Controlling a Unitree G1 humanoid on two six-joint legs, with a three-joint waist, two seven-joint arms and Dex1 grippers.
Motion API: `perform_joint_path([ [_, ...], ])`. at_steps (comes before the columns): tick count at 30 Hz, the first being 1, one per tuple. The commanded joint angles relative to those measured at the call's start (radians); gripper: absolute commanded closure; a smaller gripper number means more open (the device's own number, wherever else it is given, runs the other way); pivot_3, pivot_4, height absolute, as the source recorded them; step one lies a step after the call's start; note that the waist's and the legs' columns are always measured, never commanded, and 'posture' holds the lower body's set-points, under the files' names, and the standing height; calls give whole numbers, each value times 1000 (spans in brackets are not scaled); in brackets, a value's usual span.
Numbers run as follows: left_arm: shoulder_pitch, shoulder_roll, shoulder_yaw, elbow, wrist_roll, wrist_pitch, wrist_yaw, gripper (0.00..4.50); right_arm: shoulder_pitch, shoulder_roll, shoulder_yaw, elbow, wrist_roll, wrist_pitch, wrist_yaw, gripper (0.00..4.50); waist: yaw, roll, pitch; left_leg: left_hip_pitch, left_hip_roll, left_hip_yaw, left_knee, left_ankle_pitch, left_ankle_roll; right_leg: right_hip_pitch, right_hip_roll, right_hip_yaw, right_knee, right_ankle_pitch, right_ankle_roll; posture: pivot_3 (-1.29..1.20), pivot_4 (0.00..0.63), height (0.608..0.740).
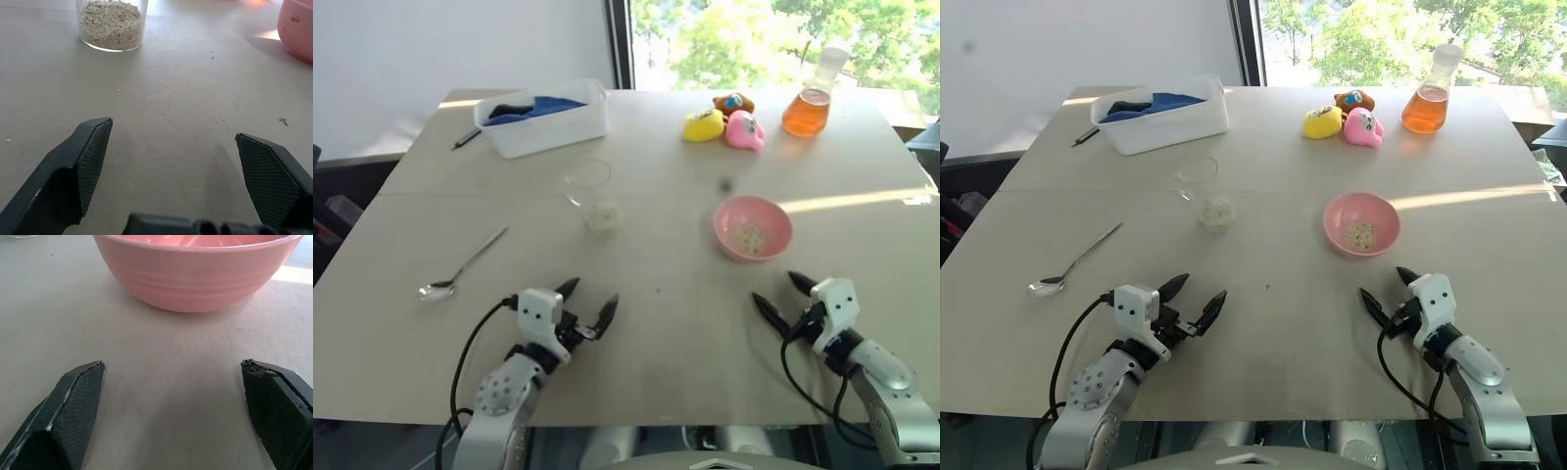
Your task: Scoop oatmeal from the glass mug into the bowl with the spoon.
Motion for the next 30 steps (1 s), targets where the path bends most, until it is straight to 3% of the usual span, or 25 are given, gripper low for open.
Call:
perform_joint_path([
  [1, -8, 2, 20, 2, -7, -20, 1, 52, 33, 24, -5, -19, -26, -4, -47, 0, 0, 0, 0, 0, 0, 0, 0, 0, 0, 0, 0, 0, 0, 0, 0, 0, 150, 740],
  [7, 14, -3, 20, 0, 10, -33, 9, 52, 75, 110, 15, -85, -64, 9, -154, 0, 0, 0, -1, 0, 0, 1, 0, 0, -1, -1, 0, 1, 1, 0, 0, 0, 150, 740],
  [20, 54, 27, 67, -19, -6, -39, 4, 52, 108, 93, 69, -168, -73, 60, -134, 0, -1, 0, -1, 0, 0, 3, 0, -1, 1, -2, 0, 3, 2, 0, 0, 0, 150, 740],
  [30, 7, 45, 231, -14, -46, 27, 73, 52, 14, -144, 56, -258, 174, 219, 180, 0, 0, 0, 0, 0, 0, 3, 1, -2, 3, -2, 1, 3, 2, 0, 0, 0, 150, 740],
])
